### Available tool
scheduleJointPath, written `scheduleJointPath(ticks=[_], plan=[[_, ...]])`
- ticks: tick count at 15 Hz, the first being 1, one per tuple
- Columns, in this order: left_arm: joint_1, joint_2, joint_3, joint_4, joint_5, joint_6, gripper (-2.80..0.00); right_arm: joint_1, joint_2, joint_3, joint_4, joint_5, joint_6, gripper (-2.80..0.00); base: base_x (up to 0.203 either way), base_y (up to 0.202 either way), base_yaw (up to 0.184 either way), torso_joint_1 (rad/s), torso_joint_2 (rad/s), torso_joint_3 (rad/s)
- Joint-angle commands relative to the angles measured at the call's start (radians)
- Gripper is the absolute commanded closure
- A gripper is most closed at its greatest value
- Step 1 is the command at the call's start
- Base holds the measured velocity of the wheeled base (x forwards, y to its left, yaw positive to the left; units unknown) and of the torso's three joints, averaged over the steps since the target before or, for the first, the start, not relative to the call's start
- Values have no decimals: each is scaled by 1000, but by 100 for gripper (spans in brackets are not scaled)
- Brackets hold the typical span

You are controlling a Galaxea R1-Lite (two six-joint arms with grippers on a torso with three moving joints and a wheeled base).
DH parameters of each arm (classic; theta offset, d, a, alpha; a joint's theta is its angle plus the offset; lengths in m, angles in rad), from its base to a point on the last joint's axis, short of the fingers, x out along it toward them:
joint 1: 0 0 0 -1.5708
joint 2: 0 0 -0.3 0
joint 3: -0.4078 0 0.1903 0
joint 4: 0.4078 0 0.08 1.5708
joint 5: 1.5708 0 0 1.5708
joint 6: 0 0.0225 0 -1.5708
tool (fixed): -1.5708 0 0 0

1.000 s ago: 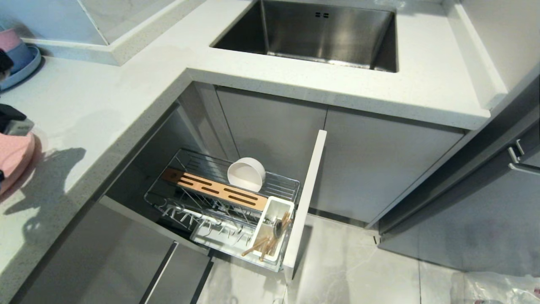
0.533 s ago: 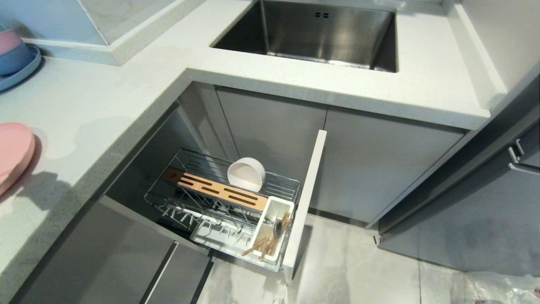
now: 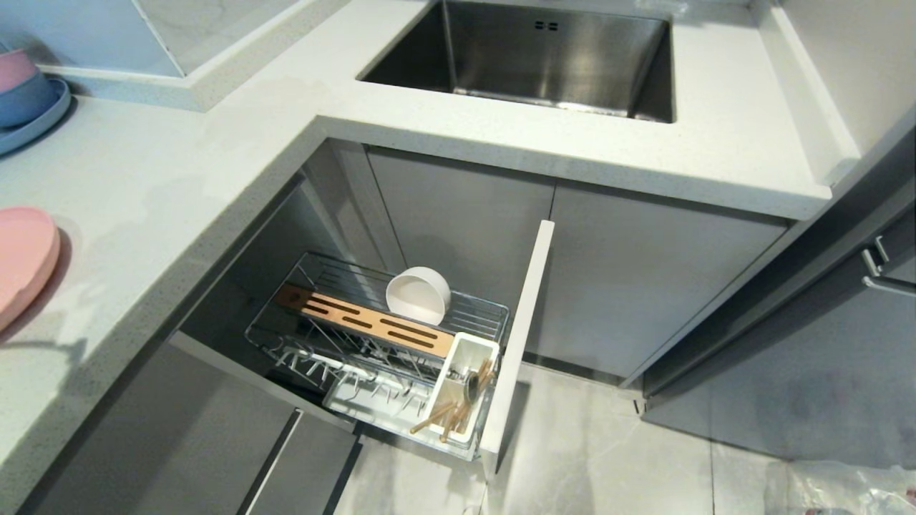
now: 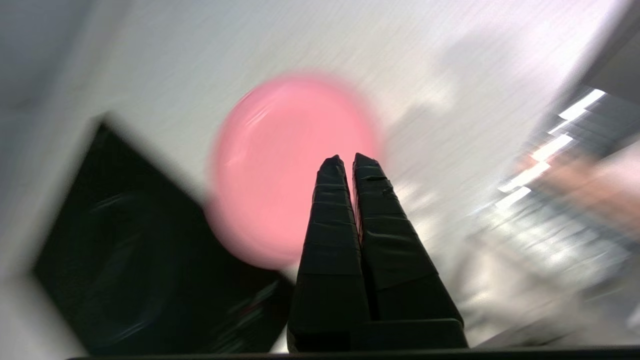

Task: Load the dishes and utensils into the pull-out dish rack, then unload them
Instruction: Take the bowl out of the cupboard

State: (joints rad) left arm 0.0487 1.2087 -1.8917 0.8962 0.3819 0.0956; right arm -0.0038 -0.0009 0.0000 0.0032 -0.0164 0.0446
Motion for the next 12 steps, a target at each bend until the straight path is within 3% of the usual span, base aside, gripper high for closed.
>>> scheduleJointPath(ticks=[1, 4, 5, 8, 12], plan=[[-27, -28, 11, -67, -67, -123, 0, -1, 1, 2, 0, 0, 0, 0, 0, 0, 0, 0, 0, 0], [-118, -28, 57, -268, -146, -472, 0, -1, 1, 2, 0, 0, 0, 0, 0, 0, 0, 0, 0, 0], [-149, -25, 110, -361, -155, -548, 0, -1, 1, 2, 0, 0, 0, 0, 0, 0, 0, 0, 0, 0], [-264, -2, 246, -482, -160, -687, 0, 0, 1, 2, 0, 0, 1, 0, 0, 0, 0, 0, 0, 0], [-433, 84, 424, -567, -128, -747, 0, 1, 1, 2, 0, 0, 0, 0, 0, 0, 0, 0, 0, 0]])
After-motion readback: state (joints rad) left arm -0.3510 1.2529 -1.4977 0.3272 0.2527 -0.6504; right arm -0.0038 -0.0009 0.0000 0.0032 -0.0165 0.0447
